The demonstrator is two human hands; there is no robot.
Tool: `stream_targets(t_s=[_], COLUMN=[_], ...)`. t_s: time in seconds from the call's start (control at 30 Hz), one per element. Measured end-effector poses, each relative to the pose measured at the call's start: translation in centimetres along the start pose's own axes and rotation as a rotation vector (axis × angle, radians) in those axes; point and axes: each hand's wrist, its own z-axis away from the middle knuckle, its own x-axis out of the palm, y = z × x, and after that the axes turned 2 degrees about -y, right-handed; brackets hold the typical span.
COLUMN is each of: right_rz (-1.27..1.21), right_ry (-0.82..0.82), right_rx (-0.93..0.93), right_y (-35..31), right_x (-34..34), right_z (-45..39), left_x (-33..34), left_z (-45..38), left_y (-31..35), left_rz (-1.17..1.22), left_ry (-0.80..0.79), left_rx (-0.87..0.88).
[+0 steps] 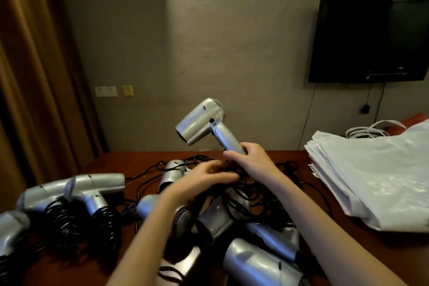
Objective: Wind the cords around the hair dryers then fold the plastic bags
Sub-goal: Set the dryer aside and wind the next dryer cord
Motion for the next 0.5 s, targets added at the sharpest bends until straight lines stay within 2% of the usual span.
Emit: stream_targets(t_s=[0.07, 0.17, 0.2, 0.27, 0.37, 0.43, 0.5], right_rz=[-0.073, -0.169, -0.163, -0.115, -0.063, -0.234, -0.670], right_ry=[-0.084, -0.249, -0.293, -0.381, -0.451, -0.465, -0.483], right_rx=[-0.014, -0.019, -0.017, -0.009, 0.056, 0.140, 0.206], right_y=[0.4, 0.1, -0.1, -0.3, -0.7, -0.4, 1.0], right_x=[-1.7, -4.0, -4.4, -4.8, -5.3, -5.7, -5.9], right_z=[0.2, 0.3, 0.4, 0.1, 0.2, 0.8, 1.6], left_x=[-3.5, -6.9, -7.3, -7.1, -5.6, -4.4, -3.4], left_z=[1.3, 2.0, 1.8, 1.4, 0.8, 0.5, 0.2], left_y=[-0.2, -1.5, -1.7, -1.7, -1.6, -2.3, -3.2], left_rz=[0.088, 0.258, 0.342, 0.515, 0.510, 0.516, 0.608], left_ry=[0.075, 0.358, 0.397, 0.358, 0.288, 0.336, 0.384], left_rx=[-0.116, -0.096, -0.083, -0.073, -0.089, -0.108, -0.074])
